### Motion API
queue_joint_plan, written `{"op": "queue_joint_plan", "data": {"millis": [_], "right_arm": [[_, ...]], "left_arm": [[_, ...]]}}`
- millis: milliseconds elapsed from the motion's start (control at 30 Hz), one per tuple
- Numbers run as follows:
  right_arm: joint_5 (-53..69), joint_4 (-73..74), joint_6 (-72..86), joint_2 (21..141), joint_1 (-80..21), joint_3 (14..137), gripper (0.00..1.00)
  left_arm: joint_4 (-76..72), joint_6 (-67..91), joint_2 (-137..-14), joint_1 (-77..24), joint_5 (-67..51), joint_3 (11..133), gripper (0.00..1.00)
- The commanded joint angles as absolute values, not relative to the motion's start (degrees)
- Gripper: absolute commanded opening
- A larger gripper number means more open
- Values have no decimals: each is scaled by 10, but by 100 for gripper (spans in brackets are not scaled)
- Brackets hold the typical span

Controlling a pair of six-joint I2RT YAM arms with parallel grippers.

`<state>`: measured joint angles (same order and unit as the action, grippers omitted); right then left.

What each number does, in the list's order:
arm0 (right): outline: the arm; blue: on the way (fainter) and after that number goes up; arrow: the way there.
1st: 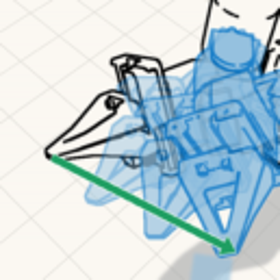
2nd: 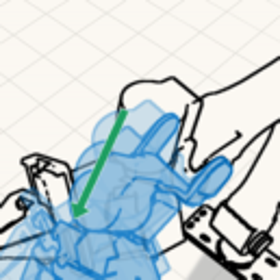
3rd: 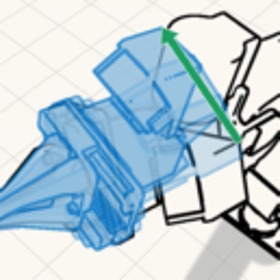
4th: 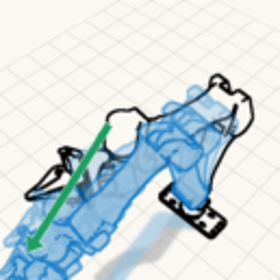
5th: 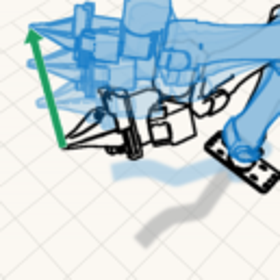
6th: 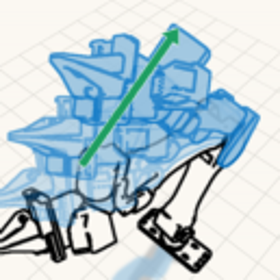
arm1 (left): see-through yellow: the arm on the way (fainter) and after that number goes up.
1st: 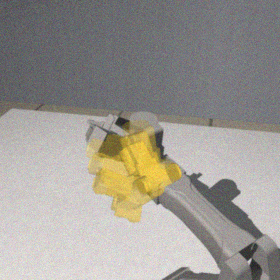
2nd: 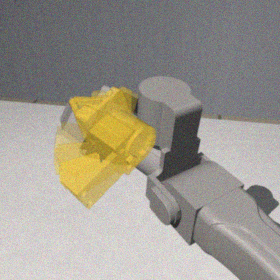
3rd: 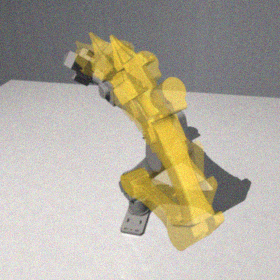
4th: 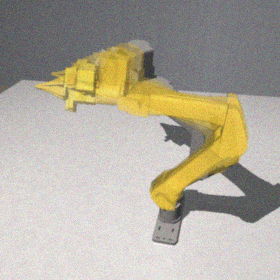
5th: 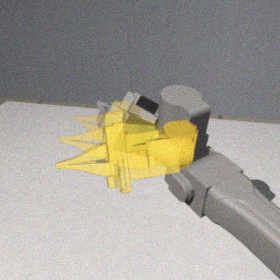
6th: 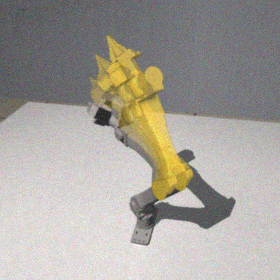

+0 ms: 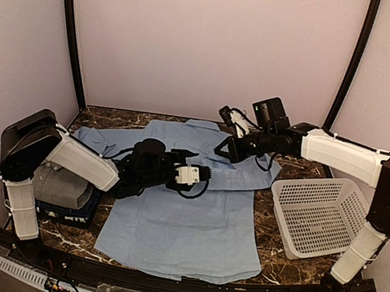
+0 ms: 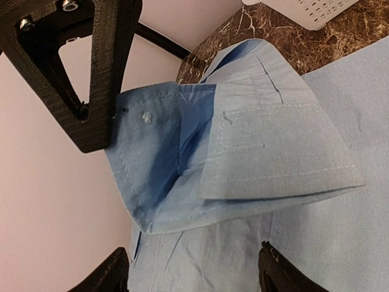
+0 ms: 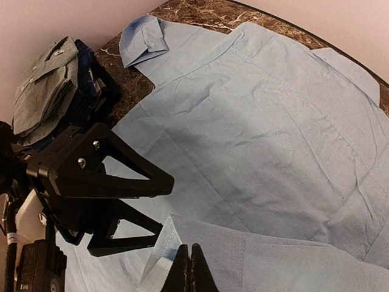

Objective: Fold and stack the long sleeve shirts
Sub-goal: Pass from the right arm to the left

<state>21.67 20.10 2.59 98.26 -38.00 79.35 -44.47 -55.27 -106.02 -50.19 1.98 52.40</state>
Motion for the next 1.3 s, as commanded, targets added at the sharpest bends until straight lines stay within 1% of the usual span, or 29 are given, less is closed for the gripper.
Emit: {"op": "queue_joint_plan", "data": {"millis": [0,167,333,400,500,600,767,900,933,967,1000,1033,1067,1100,1133,1167,1267], "right_arm": [[228,189,34,958,-388,775,0],[228,184,38,950,-392,753,0],[228,170,46,944,-395,736,0],[227,166,49,944,-396,731,0],[226,164,50,947,-399,727,0],[224,164,50,950,-400,726,0],[225,159,52,949,-402,723,0],[223,159,52,948,-402,719,0],[221,159,52,948,-403,718,0],[219,159,52,946,-402,716,0],[215,159,52,945,-402,716,0],[210,158,53,944,-403,715,0],[204,158,55,942,-403,714,2],[197,158,58,939,-402,714,6],[188,157,61,936,-402,715,13],[178,155,65,932,-403,715,21],[141,147,77,912,-402,715,39]], "left_arm": [[-497,-579,-1072,-510,19,555,72],[-505,-547,-1074,-513,3,567,71],[-475,-539,-1076,-519,-38,572,66],[-455,-540,-1078,-522,-49,575,63],[-436,-540,-1082,-525,-60,581,56],[-420,-533,-1084,-527,-66,586,51],[-404,-515,-1091,-528,-73,597,41],[-401,-482,-1096,-527,-75,608,29],[-399,-471,-1097,-528,-78,611,23],[-392,-464,-1098,-528,-80,614,19],[-387,-449,-1098,-528,-84,619,12],[-378,-435,-1100,-528,-85,624,9],[-375,-427,-1100,-528,-85,626,2],[-374,-408,-1100,-528,-84,627,1],[-375,-398,-1099,-528,-81,628,0],[-378,-378,-1099,-528,-78,626,0],[-381,-338,-1097,-527,-56,625,0]]}}
